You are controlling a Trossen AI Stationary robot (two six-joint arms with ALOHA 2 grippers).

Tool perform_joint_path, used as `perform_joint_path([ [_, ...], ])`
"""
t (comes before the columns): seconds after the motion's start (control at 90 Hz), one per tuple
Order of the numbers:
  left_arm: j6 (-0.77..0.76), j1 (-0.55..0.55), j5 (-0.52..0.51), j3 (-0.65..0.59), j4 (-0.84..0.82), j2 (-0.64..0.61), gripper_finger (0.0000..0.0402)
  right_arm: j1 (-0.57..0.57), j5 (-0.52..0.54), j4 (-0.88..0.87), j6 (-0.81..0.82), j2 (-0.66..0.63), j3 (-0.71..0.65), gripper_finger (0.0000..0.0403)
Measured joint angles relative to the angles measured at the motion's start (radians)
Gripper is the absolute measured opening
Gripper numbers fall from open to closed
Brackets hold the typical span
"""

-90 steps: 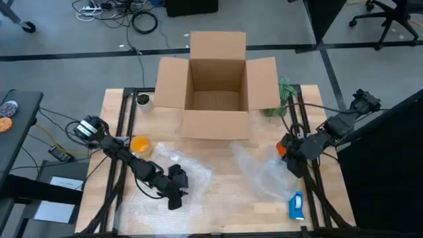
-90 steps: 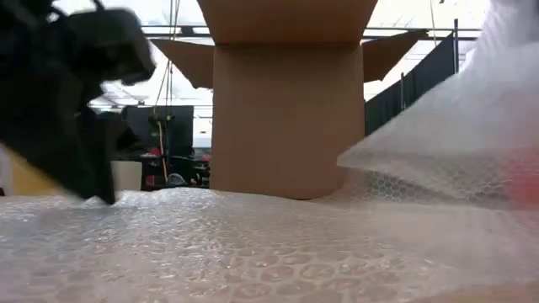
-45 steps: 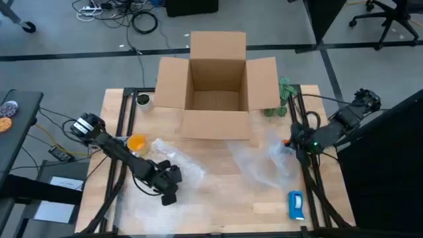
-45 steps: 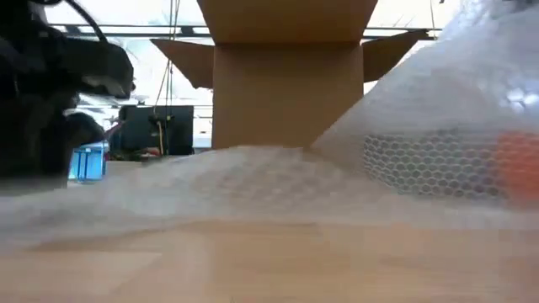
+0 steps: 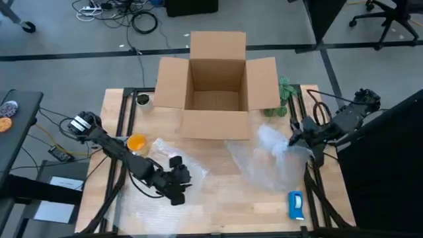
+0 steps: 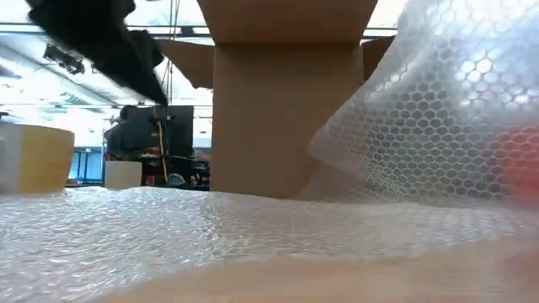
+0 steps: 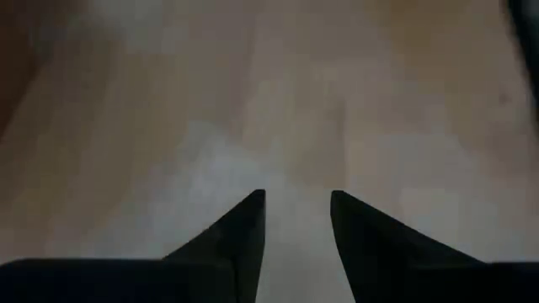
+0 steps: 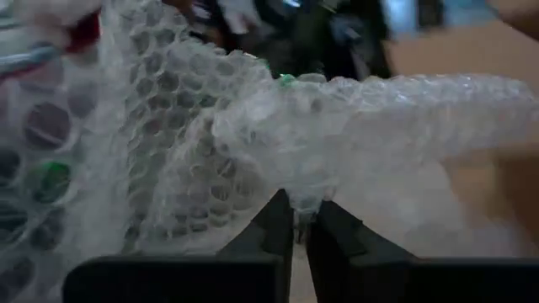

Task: Wrap mug
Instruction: Wrap the orange mug with the bubble wrap

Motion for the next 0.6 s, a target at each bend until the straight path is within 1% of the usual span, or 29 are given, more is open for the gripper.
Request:
perform_joint_path([
  [0.1,0.063,0.019,-0.026,0.000,0.124,0.037,0.0121,0.000,-0.055,0.131,-0.095,0.063,0.000,0.0000],
  [0.167,0.110,0.038,-0.022,0.000,0.227,0.070,0.0121,0.000,-0.082,0.215,-0.151,0.110,0.000,0.0000],
  [0.222,0.151,0.060,0.021,0.000,0.310,0.106,0.0121,0.000,-0.100,0.288,-0.195,0.150,0.000,0.0000],
  [0.311,0.211,0.097,0.122,0.000,0.440,0.176,0.0121,0.000,-0.126,0.427,-0.265,0.211,0.000,0.0000],
  [0.367,0.240,0.121,0.160,0.000,0.517,0.217,0.0121,0.000,-0.142,0.514,-0.321,0.247,0.000,0.0000],
  [0.467,0.281,0.163,0.170,0.000,0.626,0.281,0.0121,0.000,-0.146,0.699,-0.450,0.314,0.000,0.0000],
  [0.6,0.285,0.224,0.176,0.000,0.717,0.342,0.0121,-0.014,-0.149,0.952,-0.613,0.403,0.000,0.0000],
])
